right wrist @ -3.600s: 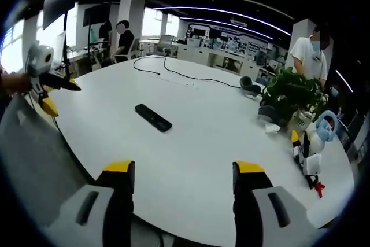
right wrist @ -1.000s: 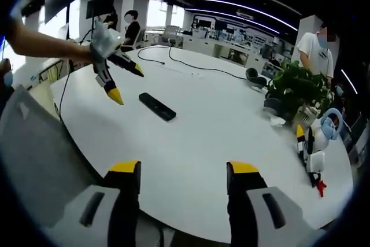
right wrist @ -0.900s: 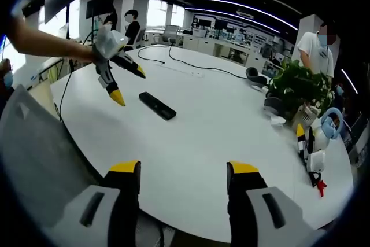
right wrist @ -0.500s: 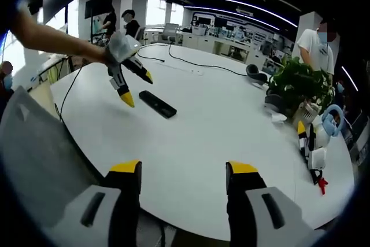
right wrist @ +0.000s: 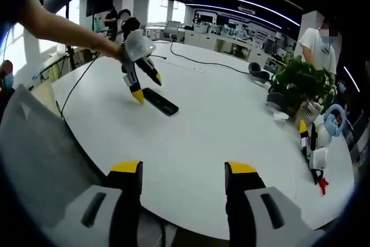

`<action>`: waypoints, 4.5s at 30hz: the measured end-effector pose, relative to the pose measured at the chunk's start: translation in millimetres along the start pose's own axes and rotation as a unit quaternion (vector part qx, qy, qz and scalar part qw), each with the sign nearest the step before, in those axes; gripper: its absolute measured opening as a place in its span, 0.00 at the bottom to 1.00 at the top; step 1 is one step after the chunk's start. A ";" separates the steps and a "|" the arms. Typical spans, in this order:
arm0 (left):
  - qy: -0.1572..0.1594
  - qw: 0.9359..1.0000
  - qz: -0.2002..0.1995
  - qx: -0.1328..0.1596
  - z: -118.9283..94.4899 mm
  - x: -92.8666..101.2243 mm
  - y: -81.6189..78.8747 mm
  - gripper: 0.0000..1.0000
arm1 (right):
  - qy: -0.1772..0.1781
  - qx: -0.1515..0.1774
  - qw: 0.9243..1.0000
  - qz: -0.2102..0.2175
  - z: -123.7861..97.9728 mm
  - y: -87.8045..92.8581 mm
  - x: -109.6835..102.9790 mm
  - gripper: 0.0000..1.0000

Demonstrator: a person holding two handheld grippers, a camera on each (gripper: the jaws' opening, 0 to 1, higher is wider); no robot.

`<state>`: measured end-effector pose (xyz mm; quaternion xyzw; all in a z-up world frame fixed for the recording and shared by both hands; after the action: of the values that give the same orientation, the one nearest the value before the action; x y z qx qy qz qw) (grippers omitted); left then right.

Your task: Press the specified remote control buttons in sequence, fully releasing each button before pressing the next.

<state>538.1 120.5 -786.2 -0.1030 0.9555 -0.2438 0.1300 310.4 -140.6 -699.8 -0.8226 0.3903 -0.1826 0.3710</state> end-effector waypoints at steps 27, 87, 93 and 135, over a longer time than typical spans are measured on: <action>0.048 0.999 0.017 0.020 1.5 11.8 -1.2 0.27 | 0.003 0.004 1.000 -0.002 -0.9 -0.2 0.8 0.57; 0.058 0.998 0.007 0.031 -15.9 60.8 13.5 0.25 | -0.013 -0.002 1.000 -0.015 0.5 0.1 -3.5 0.54; 0.061 0.998 0.009 0.034 -18.2 68.3 15.7 0.25 | -0.014 -0.003 1.000 -0.015 0.8 0.2 -3.9 0.54; 0.077 0.996 -0.007 0.043 -28.8 102.3 22.3 0.25 | -0.021 -0.005 1.000 -0.016 1.8 0.7 -5.7 0.53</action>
<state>429.9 125.7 -793.1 -0.0849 0.9506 -0.2927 0.0589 307.5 -135.6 -701.6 -0.8345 0.3696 -0.1691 0.3720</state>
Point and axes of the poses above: the point that each gripper's makers call its tool centre point, and the gripper's own axes: z roughly forward along the fingers, x roughly to its right, y roughly out of its underside, the point moved 8 cm from there along -z, roughly backward along the fingers, and after that the axes turned 9 degrees about -y, right-handed, at the moved point
